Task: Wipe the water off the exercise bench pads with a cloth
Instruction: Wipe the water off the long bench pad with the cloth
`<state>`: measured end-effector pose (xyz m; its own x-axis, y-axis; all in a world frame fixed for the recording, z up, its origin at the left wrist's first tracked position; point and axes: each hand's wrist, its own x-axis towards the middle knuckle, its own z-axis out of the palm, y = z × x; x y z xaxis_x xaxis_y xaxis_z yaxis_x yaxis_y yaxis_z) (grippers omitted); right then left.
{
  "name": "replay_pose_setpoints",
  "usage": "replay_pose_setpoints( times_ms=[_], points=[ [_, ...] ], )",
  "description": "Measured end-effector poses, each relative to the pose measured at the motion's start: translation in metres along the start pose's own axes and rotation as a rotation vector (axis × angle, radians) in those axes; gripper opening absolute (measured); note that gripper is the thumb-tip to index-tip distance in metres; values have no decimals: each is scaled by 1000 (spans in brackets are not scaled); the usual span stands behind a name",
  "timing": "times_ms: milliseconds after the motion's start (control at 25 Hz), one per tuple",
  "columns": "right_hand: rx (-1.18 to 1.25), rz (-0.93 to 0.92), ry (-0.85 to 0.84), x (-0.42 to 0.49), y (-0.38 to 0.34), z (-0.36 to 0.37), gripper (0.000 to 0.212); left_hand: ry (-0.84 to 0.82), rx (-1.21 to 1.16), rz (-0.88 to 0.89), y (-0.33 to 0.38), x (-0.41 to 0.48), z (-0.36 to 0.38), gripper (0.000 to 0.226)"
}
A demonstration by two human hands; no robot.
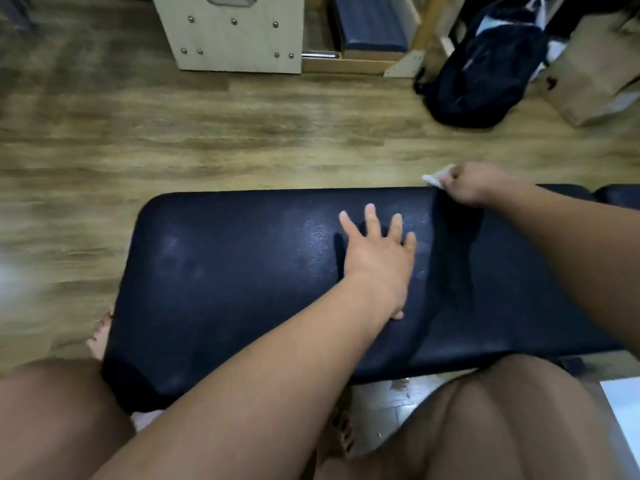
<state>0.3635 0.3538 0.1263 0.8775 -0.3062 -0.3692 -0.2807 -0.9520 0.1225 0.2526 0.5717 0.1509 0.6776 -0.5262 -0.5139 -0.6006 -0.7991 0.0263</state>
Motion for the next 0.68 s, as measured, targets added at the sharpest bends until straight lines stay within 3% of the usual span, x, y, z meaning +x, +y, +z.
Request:
replay_pose_setpoints(
  times_ms=[160, 320, 680],
  points=[
    [238, -345, 19, -6, -95, 13, 60, -156, -48, -29, 19, 28, -9, 137],
    [313, -496, 51, -2, -64, 25, 50, -217, -70, -44, 21, 39, -10, 147],
    [109, 23, 131, 55, 219, 29, 65, -207, -35, -69, 21, 46, 0, 151]
  ],
)
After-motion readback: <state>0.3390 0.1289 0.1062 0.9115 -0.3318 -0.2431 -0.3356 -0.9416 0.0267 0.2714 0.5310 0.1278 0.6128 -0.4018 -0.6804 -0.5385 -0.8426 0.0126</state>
